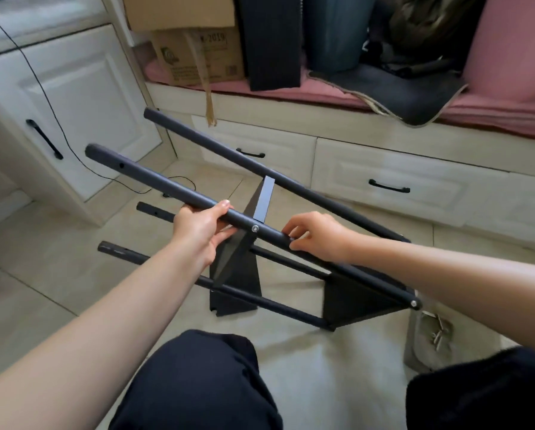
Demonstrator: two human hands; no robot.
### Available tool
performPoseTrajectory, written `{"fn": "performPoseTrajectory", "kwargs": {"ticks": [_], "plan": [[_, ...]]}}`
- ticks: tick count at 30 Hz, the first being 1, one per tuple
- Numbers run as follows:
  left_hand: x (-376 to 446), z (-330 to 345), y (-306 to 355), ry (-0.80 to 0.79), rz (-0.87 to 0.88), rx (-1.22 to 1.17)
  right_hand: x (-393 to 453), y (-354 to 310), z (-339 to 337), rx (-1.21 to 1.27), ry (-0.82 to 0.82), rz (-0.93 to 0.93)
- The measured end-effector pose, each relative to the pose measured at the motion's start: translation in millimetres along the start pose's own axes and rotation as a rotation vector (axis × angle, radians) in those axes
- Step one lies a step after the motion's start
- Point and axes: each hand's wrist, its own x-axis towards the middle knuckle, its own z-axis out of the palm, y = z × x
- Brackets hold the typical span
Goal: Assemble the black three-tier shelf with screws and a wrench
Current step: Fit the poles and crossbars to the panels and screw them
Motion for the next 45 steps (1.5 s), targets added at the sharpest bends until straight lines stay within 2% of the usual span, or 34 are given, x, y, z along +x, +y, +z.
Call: {"fn": "performPoseTrajectory", "kwargs": {"ticks": [12, 18, 23, 25, 28, 36, 45], "plan": [[-36.2, 77.8, 23.9, -0.163, 0.218, 0.258, -55.3, 24.3, -10.4, 0.305, 0.264, 0.064], [-49.7, 80.4, 17.4, -0.266, 0.26, 0.314, -65.0, 33.0, -32.6, 0.429, 0.152, 0.14], [-59.8, 80.0, 15.9, -0.36, 0.29, 0.368, -63.5, 57.6, -75.8, 0.445, 0.495, 0.188], [-63.9, 79.5, 16.5, -0.394, 0.296, 0.391, -63.1, 68.4, -82.5, 0.428, 0.555, 0.231], [-68.7, 78.6, 17.2, -0.445, 0.315, 0.436, -60.7, 78.0, -85.5, 0.402, 0.531, 0.248], [-73.7, 69.4, 23.3, -0.625, 0.377, 0.591, -60.2, 67.3, -88.1, 0.54, 0.489, 0.113], [-72.0, 70.9, 20.2, -0.672, 0.461, 0.706, -79.3, 65.6, -91.1, 0.535, 0.468, 0.154]]}}
